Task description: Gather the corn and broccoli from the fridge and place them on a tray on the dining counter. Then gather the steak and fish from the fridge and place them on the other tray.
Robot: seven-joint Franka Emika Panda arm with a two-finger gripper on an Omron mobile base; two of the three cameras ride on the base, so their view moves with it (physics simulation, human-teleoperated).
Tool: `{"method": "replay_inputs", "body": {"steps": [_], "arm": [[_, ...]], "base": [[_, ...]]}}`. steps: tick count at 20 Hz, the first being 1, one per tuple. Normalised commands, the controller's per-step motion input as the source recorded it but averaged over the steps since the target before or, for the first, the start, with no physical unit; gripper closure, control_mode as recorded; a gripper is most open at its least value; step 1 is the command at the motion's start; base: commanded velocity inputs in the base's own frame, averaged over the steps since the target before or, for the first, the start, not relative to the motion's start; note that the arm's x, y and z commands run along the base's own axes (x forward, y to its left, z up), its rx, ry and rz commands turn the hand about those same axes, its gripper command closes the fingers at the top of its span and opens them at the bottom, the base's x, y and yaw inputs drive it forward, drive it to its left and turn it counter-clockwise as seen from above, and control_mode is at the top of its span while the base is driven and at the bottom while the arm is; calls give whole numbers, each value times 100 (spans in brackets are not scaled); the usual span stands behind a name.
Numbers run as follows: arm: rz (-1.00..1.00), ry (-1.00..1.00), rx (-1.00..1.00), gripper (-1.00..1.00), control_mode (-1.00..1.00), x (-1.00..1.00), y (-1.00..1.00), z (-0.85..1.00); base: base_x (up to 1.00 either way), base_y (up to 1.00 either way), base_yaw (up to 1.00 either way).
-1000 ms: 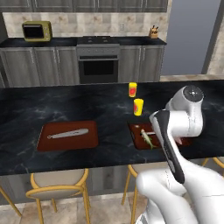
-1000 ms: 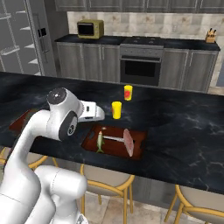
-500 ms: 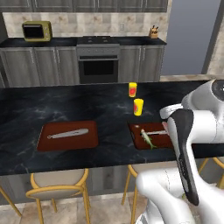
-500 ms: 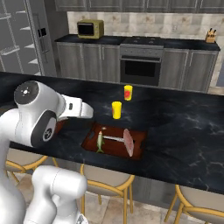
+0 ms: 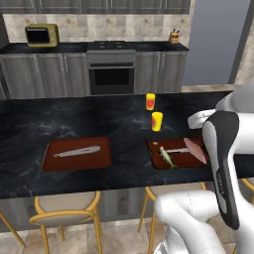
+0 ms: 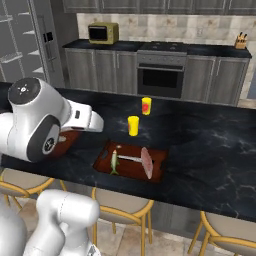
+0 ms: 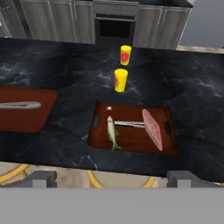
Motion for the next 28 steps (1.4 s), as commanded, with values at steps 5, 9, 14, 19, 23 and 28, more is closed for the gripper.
{"method": "replay_inputs", "body": {"steps": [5, 9, 14, 19, 23, 28], "arm": [[-3, 0, 0, -100, -100, -83, 30, -39], [-9, 0, 1, -100, -100, -83, 29, -7], [-5, 11, 16, -100, -100, -58, 1, 16], [-4, 7, 13, -100, -100, -30, 6, 3], [-11, 1, 0, -100, -100, -10, 13, 0], [-4, -9, -3, -100, -100, -12, 2, 0]], "base": [[0, 0, 0], [0, 0, 0], [0, 0, 0], [0, 0, 0], [0, 0, 0], [0, 0, 0]]}}
